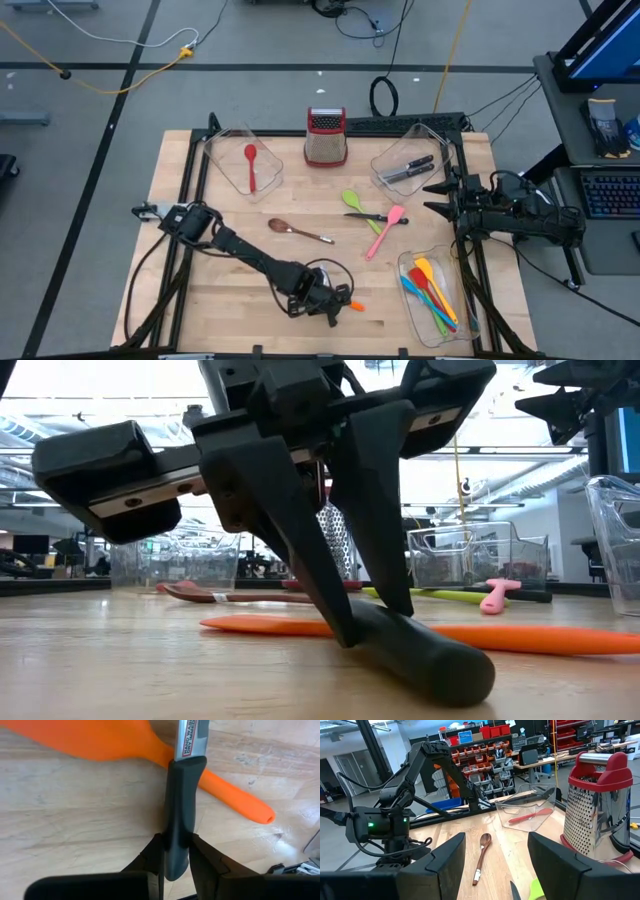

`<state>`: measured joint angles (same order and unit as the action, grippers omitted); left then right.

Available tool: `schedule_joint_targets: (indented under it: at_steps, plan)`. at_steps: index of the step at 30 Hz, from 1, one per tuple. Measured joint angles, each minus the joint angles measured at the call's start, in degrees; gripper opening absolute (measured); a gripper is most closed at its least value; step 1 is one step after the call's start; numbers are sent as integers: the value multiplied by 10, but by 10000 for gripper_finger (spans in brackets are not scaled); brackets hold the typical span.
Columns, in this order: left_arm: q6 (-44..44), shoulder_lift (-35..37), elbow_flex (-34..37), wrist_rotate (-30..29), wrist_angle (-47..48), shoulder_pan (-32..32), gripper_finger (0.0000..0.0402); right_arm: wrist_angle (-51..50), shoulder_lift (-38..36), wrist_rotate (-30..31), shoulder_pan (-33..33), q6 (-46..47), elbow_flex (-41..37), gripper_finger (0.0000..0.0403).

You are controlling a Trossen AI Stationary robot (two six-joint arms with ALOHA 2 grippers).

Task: Pick & Place Kitchen Items
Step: Put the silver kitchen knife into the top right transparent bin

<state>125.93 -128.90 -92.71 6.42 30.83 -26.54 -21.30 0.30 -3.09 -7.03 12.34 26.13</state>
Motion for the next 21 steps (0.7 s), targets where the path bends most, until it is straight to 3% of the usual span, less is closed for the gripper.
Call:
schedule_joint_targets:
  at_steps: [8, 21]
  plan:
    - [-10, 0, 2, -3, -13, -1, 80, 0, 0, 0, 0, -8, 0, 210]
    - [13, 0, 1, 44, 4, -10, 87, 0, 0, 0, 0, -11, 0, 210]
